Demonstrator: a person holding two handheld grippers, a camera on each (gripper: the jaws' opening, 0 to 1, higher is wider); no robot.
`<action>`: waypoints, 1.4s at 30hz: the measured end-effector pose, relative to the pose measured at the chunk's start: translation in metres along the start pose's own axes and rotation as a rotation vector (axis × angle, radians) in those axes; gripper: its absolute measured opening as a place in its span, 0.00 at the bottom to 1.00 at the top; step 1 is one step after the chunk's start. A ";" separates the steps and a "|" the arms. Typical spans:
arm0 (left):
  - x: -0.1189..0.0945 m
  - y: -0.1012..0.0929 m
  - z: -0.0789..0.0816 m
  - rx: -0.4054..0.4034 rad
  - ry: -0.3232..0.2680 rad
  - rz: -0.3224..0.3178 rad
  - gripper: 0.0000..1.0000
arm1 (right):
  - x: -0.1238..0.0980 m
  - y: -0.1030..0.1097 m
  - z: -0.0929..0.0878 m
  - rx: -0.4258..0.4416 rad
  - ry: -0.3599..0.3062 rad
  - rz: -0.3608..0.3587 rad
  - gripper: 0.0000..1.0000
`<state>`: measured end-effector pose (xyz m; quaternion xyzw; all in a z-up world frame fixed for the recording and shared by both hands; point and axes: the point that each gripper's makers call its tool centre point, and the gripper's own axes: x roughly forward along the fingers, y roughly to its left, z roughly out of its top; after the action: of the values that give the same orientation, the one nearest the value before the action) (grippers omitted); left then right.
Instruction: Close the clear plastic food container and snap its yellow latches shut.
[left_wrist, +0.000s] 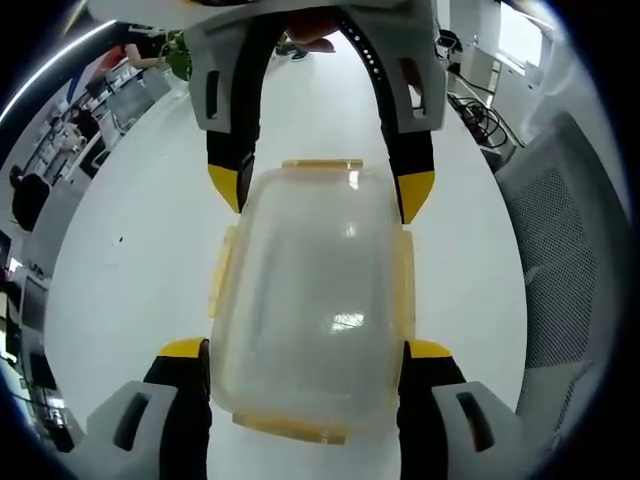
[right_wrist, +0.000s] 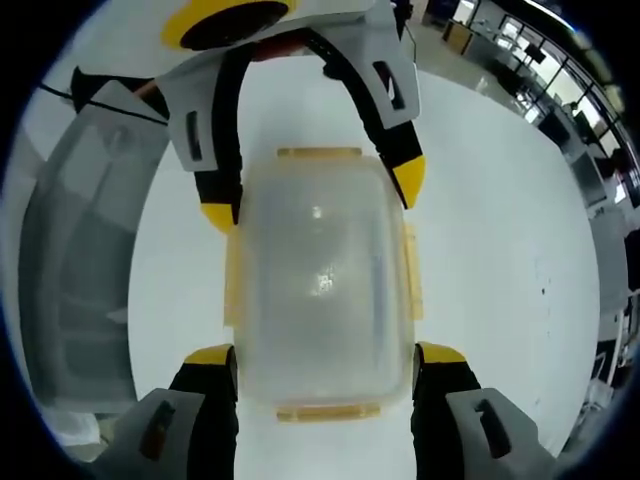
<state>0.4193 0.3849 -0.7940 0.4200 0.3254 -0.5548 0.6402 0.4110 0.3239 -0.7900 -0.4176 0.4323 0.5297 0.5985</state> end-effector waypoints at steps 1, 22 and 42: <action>0.000 0.000 0.000 0.000 0.000 0.000 0.77 | -0.001 0.001 0.000 0.000 0.001 0.000 0.71; -0.005 0.003 -0.001 -0.010 0.000 0.032 0.89 | -0.011 -0.003 0.000 0.052 -0.032 -0.054 0.82; -0.030 -0.002 -0.007 -0.143 -0.100 0.136 0.92 | -0.022 0.003 -0.002 0.186 -0.128 -0.170 0.81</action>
<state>0.4125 0.4047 -0.7710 0.3664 0.3024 -0.5056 0.7202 0.4059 0.3161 -0.7691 -0.3607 0.4038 0.4602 0.7036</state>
